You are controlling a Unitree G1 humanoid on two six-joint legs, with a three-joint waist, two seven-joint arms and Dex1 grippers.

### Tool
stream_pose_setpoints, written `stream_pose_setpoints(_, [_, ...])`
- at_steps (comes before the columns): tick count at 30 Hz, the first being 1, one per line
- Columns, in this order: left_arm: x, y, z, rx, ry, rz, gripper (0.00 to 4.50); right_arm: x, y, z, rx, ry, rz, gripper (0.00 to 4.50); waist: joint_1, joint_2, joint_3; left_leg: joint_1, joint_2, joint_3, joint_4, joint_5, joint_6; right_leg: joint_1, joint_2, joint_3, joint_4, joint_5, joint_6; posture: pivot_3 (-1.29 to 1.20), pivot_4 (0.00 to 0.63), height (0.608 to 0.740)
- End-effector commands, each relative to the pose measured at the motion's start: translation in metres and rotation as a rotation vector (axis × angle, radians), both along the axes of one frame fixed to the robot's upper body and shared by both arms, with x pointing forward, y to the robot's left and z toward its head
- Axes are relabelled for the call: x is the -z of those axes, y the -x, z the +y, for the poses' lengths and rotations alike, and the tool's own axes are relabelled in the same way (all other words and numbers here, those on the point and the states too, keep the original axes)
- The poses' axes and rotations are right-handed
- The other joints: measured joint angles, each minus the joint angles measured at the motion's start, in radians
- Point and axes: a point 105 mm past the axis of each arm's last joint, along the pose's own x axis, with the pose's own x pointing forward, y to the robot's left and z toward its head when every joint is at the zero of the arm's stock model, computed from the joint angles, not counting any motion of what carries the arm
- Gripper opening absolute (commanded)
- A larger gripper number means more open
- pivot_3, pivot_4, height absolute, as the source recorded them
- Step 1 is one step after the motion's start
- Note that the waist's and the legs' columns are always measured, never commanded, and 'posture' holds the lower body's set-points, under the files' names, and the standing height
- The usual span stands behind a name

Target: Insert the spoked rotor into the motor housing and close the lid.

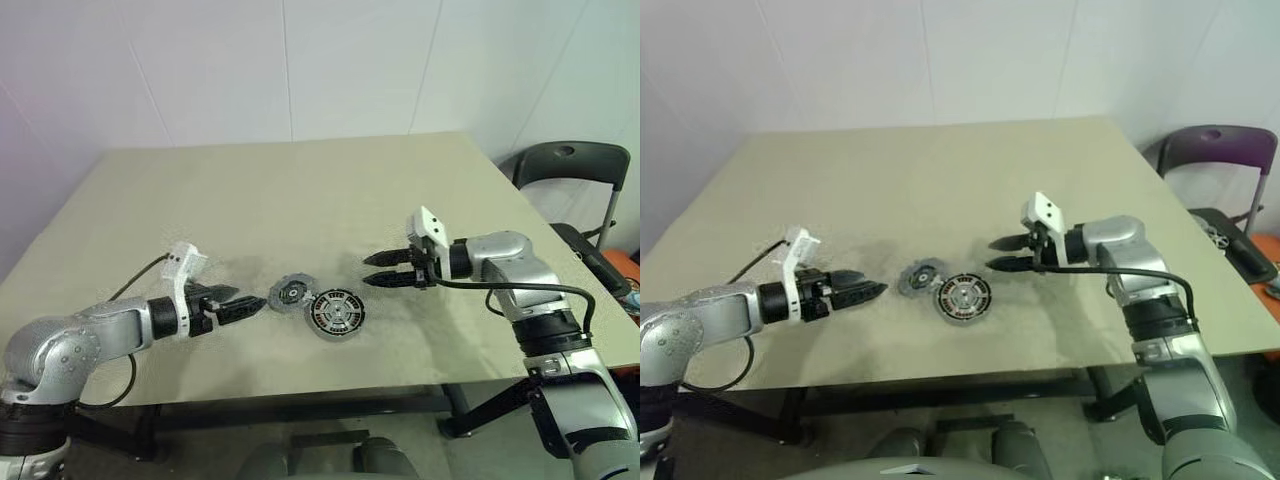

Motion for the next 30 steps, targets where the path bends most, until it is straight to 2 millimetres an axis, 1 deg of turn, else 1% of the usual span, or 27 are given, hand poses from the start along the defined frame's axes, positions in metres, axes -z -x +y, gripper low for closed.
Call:
stream_pose_setpoints(1, [-0.021, -0.002, 0.007, 0.000, -0.050, -0.213, 4.50, -0.002, 0.001, 0.018, -0.024, -0.015, -0.049, 0.36, 0.001, 0.000, 0.000, 0.000, 0.000, 0.000, 0.000, 0.000, 0.000, 0.000, 0.000, 0.000, 0.000, 0.000, 0.000, 0.00, 0.000, 0.740])
stream_pose_setpoints(2, [-0.022, -0.002, 0.009, -0.009, -0.080, -0.265, 4.50, 0.001, 0.001, 0.022, -0.028, -0.012, -0.053, 0.01, 0.000, 0.000, 0.000, 0.000, 0.000, 0.000, 0.000, 0.000, 0.000, 0.000, 0.000, 0.000, 0.000, 0.000, 0.000, 0.00, 0.000, 0.740])
stream_pose_setpoints(4, [-0.022, -0.001, 0.013, -0.017, -0.142, -0.352, 4.50, 0.006, 0.001, 0.030, -0.039, -0.005, -0.058, 0.01, -0.001, 0.000, 0.000, 0.000, 0.000, 0.000, 0.000, 0.000, 0.000, 0.000, 0.000, 0.000, 0.000, 0.000, 0.000, 0.00, 0.000, 0.740])
stream_pose_setpoints(6, [-0.018, 0.000, 0.017, -0.022, -0.186, -0.391, 4.50, 0.013, 0.003, 0.037, -0.057, 0.014, -0.060, 0.01, -0.001, 0.000, 0.000, 0.000, 0.000, 0.000, -0.001, 0.000, 0.000, -0.001, 0.000, 0.000, -0.001, 0.000, 0.000, 0.00, 0.000, 0.740])
stream_pose_setpoints(10, [-0.014, 0.002, 0.024, -0.046, -0.188, -0.422, 4.50, 0.029, 0.006, 0.046, -0.086, 0.054, -0.052, 0.01, -0.002, 0.000, 0.000, 0.000, 0.001, 0.000, -0.001, 0.000, 0.000, -0.001, 0.000, 0.000, 0.000, 0.000, 0.000, 0.00, 0.000, 0.740])
stream_pose_setpoints(12, [-0.013, 0.003, 0.026, -0.061, -0.185, -0.420, 4.50, 0.035, 0.007, 0.047, -0.098, 0.073, -0.040, 0.01, -0.001, 0.000, 0.000, 0.000, 0.001, 0.000, -0.001, 0.000, 0.000, -0.001, 0.000, 0.000, 0.000, 0.001, 0.001, 0.00, 0.000, 0.740])
stream_pose_setpoints(15, [-0.009, 0.005, 0.027, -0.061, -0.177, -0.403, 4.50, 0.048, 0.007, 0.044, -0.105, 0.124, -0.036, 0.01, -0.003, 0.000, 0.000, 0.000, 0.001, 0.000, -0.001, 0.000, 0.000, -0.001, 0.000, 0.000, 0.000, 0.002, 0.003, 0.00, 0.000, 0.740])
stream_pose_setpoints(18, [-0.008, 0.008, 0.025, -0.056, -0.164, -0.398, 4.50, 0.060, 0.004, 0.041, -0.098, 0.178, -0.029, 0.01, -0.004, 0.000, 0.000, 0.001, 0.001, 0.000, -0.001, 0.000, 0.000, 0.000, 0.000, 0.000, 0.000, 0.002, 0.003, 0.00, 0.000, 0.740])
stream_pose_setpoints(20, [-0.007, 0.009, 0.023, -0.053, -0.160, -0.396, 4.50, 0.066, 0.003, 0.039, -0.104, 0.207, -0.040, 0.01, -0.004, 0.000, 0.000, 0.002, 0.001, 0.000, -0.001, 0.000, 0.000, 0.001, 0.000, 0.000, 0.000, 0.002, 0.003, 0.00, 0.000, 0.740])
stream_pose_setpoints(22, [-0.006, 0.010, 0.022, -0.052, -0.160, -0.389, 4.50, 0.064, 0.001, 0.040, -0.105, 0.203, -0.053, 0.01, -0.005, 0.000, 0.000, 0.004, 0.001, 0.000, -0.001, 0.000, 0.000, 0.002, 0.000, 0.000, 0.000, 0.002, 0.003, 0.00, 0.000, 0.740])
stream_pose_setpoints(26, [-0.002, 0.013, 0.023, -0.051, -0.158, -0.377, 4.50, 0.037, -0.001, 0.047, -0.153, 0.141, -0.088, 0.01, -0.006, 0.000, 0.000, 0.008, 0.001, 0.000, -0.001, 0.000, 0.000, 0.007, 0.000, 0.000, 0.000, 0.001, 0.001, 0.00, 0.000, 0.740])
stream_pose_setpoints(30, [0.003, 0.017, 0.019, -0.048, -0.134, -0.364, 4.50, 0.015, -0.003, 0.047, -0.228, 0.165, -0.162, 0.01, -0.006, 0.000, 0.000, 0.008, 0.001, 0.000, -0.001, 0.000, 0.000, 0.006, 0.001, 0.000, 0.000, 0.001, 0.002, 0.00, 0.000, 0.740])
